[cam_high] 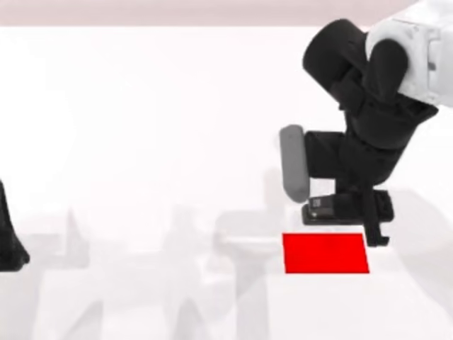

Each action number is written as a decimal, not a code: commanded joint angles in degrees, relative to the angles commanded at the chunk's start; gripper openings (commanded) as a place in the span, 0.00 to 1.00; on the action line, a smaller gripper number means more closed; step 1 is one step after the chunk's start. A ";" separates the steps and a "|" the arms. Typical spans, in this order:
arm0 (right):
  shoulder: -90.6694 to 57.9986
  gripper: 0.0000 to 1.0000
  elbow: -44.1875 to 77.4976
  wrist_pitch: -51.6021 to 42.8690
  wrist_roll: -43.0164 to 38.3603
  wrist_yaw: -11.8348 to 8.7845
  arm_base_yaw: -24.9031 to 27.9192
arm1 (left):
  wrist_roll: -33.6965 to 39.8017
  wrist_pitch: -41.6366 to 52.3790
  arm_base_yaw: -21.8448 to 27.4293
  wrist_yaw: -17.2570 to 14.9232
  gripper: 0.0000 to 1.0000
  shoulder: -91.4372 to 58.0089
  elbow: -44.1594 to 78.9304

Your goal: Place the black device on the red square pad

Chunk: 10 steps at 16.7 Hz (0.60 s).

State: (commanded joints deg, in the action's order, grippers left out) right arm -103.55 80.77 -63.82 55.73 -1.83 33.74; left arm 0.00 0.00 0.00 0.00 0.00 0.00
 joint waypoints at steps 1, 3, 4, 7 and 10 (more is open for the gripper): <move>0.18 0.00 -0.22 0.11 0.12 -0.02 0.25 | 0.00 0.00 0.00 0.00 1.00 0.00 0.00; 0.18 0.00 -0.22 0.11 0.12 -0.02 0.25 | 0.00 0.00 0.00 0.00 1.00 0.00 0.00; -0.06 0.00 -0.08 -0.05 -0.07 0.02 0.01 | 0.00 0.00 0.00 0.00 1.00 0.00 0.00; -0.83 0.00 -1.59 2.22 -0.14 0.04 0.10 | 0.00 0.00 0.00 0.00 1.00 0.00 0.00; -3.30 0.00 -5.76 9.44 -0.45 0.02 0.23 | 0.00 0.00 0.00 0.00 1.00 0.00 0.00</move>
State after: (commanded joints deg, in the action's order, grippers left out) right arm -106.85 75.01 -54.38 55.29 -1.81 33.97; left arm 0.00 0.00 0.00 0.00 0.00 0.00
